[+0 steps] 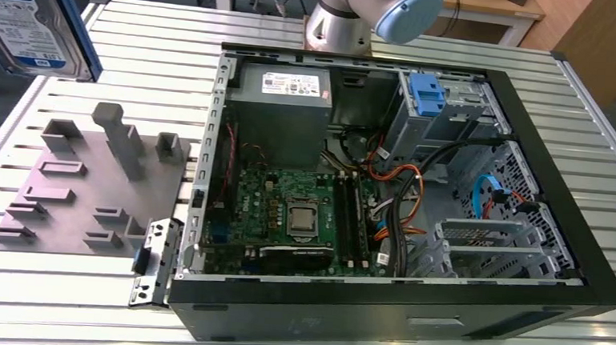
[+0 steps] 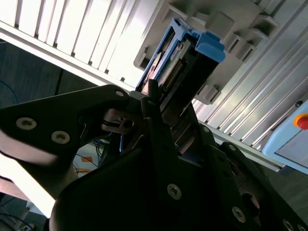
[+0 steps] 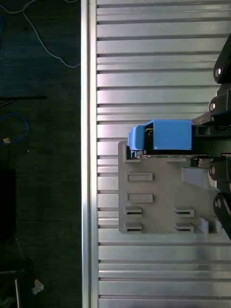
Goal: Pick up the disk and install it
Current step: 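Pick up the disk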
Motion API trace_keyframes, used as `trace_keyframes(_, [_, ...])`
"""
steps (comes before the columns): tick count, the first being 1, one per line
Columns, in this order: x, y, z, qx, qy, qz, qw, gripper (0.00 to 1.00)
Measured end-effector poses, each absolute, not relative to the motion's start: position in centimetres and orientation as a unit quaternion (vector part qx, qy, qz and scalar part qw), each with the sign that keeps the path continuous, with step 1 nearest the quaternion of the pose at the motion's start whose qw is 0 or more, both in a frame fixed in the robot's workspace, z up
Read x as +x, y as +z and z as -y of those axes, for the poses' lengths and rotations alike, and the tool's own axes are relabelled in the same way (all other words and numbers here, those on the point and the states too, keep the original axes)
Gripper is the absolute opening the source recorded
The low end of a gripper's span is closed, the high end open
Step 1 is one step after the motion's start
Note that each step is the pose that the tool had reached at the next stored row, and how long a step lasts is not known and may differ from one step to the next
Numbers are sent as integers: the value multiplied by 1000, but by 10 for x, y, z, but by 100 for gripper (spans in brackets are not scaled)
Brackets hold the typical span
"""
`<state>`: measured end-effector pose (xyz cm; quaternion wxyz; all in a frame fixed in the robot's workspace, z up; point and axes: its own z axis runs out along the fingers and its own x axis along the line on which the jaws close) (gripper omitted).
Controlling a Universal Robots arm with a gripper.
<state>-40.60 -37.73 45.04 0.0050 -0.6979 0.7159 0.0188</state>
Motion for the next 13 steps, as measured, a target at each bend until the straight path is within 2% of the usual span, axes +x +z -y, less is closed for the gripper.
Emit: trace_keyframes(13, [-406,475,377,-698,19,-716,5,35])
